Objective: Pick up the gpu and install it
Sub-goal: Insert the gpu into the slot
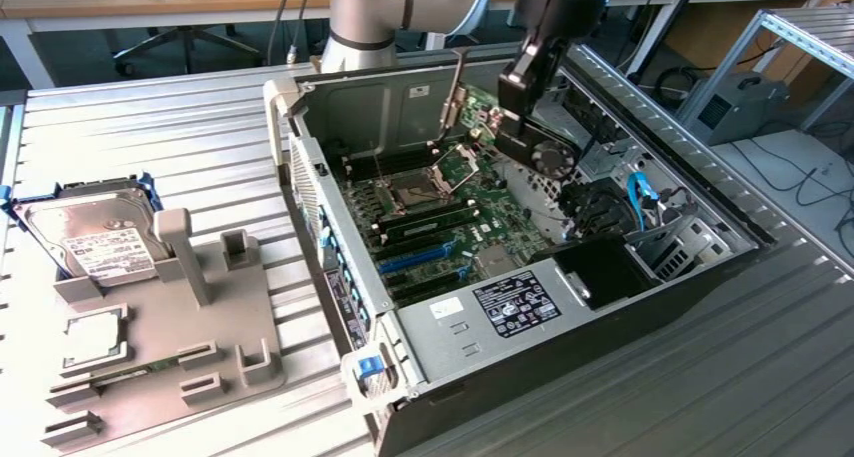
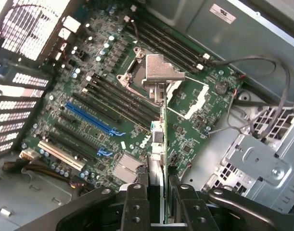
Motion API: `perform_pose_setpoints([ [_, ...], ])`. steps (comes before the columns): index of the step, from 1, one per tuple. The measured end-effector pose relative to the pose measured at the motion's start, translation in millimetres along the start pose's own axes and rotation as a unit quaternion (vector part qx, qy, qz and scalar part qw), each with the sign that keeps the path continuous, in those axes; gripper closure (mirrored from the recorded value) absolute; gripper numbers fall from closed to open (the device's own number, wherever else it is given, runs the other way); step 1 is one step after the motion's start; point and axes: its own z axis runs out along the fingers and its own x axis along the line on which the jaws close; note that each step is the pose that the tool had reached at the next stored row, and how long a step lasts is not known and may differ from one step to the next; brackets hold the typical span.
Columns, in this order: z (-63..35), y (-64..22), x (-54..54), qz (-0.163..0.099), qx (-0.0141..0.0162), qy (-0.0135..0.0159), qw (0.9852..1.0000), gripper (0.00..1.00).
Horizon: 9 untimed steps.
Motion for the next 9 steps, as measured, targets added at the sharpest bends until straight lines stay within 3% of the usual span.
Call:
perform_pose_setpoints([
  [5,0.0,0.0,0.0,-0.032,-0.0007,-0.0002,0.9995,0.73],
  [9,0.1,0.0,0.0,-0.058,-0.0012,-0.0004,0.9983,0.73],
])
